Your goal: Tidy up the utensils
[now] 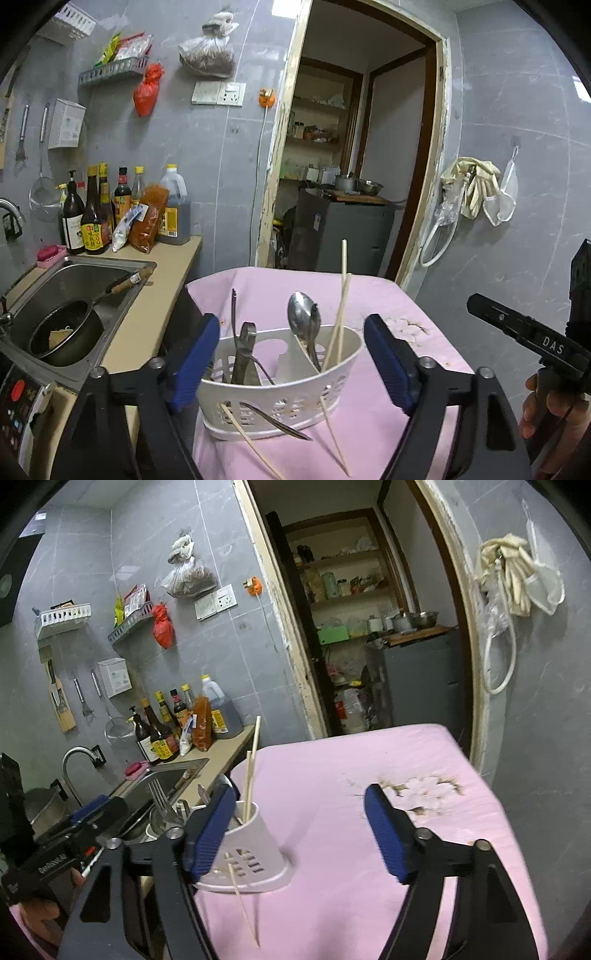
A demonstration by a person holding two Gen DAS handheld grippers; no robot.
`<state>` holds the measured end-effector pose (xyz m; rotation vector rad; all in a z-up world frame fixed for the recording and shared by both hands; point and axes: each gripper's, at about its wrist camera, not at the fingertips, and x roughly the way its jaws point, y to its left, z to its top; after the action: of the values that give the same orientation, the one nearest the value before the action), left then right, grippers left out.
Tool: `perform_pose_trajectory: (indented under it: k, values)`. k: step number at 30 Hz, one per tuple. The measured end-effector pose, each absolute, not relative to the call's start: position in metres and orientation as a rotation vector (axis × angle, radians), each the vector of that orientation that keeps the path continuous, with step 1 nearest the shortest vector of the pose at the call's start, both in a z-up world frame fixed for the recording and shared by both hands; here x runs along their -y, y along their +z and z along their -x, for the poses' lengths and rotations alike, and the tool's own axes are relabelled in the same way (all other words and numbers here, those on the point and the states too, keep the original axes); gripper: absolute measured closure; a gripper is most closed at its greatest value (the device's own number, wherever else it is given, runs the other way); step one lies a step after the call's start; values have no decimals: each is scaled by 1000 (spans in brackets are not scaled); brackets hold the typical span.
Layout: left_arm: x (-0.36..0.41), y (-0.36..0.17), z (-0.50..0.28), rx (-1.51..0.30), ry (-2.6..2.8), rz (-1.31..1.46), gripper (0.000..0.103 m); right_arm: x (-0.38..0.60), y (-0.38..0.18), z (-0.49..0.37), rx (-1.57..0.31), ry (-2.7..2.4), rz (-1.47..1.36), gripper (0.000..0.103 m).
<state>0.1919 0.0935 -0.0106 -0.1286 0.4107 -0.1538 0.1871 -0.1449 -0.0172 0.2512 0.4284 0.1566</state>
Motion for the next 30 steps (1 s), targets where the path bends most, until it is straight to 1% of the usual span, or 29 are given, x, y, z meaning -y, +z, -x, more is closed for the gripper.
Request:
perform_pose_trajectory:
  k: [1,2,3,5,8,11,14,22,30]
  values:
    - [-91,-9,-187,-408,-149,130,15,148,-15,-181,-423,153,-244,28]
    - [-89,-8,-181,-402,-147,131,11,151,-13,-175,-418,147,-237,24]
    - [-87,-7,-175,-392,-145,129,10,153,-11,-169,-413,143,-232,21]
    - [-80,-6,-163,-381,-137,125,5,159,-7,-158,-411,137,-231,18]
    - [-70,-4,-143,-370,-126,117,3,170,-3,-135,-398,128,-226,10]
    - [-61,-4,-125,-365,-115,111,2,180,-1,-114,-393,120,-217,8]
    - [-51,-3,-105,-356,-107,117,1,188,1,-96,-384,109,-207,1]
    - [-35,-8,-63,-350,-69,126,1,211,-3,-41,-349,65,-189,1]
    - [-23,-21,-28,-380,-41,112,1,216,-14,-13,-380,66,-184,1]
